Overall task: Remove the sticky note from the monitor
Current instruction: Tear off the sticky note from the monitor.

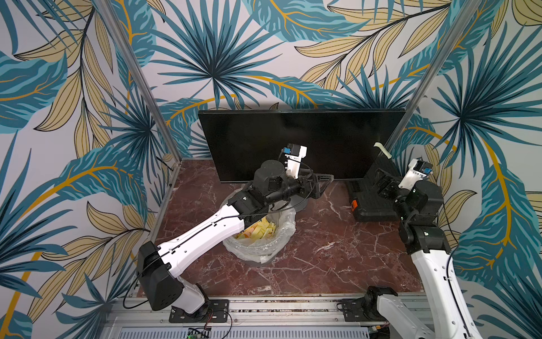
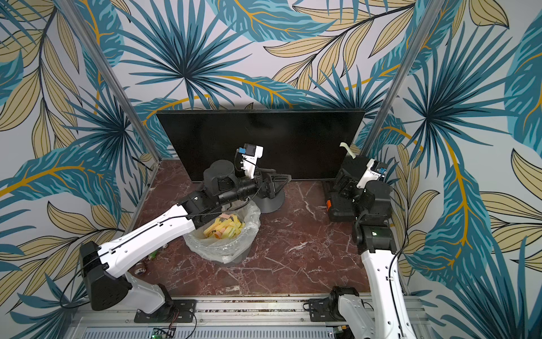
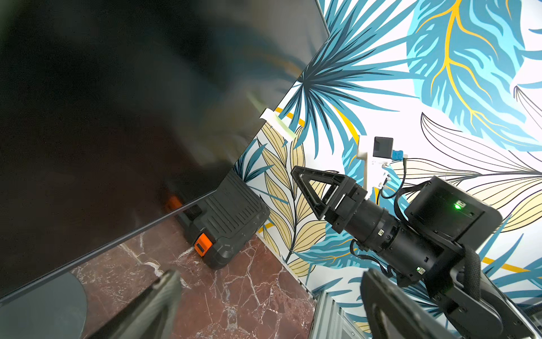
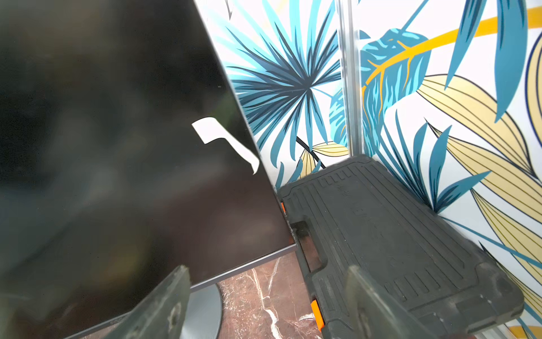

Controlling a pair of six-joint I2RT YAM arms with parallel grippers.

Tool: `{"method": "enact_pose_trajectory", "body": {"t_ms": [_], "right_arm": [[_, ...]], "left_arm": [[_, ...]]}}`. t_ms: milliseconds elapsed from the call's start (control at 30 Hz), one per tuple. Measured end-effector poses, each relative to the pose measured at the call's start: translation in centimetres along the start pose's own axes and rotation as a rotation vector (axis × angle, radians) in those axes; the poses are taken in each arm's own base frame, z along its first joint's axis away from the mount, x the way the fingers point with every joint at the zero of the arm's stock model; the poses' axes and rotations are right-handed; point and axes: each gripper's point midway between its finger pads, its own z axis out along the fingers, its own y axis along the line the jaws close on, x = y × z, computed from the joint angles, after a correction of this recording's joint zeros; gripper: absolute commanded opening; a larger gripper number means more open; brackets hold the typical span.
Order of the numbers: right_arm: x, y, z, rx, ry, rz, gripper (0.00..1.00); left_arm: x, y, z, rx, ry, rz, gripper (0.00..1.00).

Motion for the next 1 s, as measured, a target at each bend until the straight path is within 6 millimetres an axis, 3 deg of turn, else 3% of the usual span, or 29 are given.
{"method": "enact_pose_trajectory", "body": {"t_ms": [700,867,1000], "right_arm": [[-3.5,1.3,4.1,-0.097,-0.044,0.002,0.75],[-3.9,1.8,4.6,-0.123,-0.045,-0.004,0.63],[-3.8,2.0,5.1,-0.141,-0.036,-0.002,0.45]], "left_arm": [[0.9,1.0,1.5,0.017,0.045,0.007,1.00],[0.9,1.1,1.7,0.018,0.047,0.005,1.00],[0.7,1.0,1.7,0.020,0.045,0.004,1.00]]}}
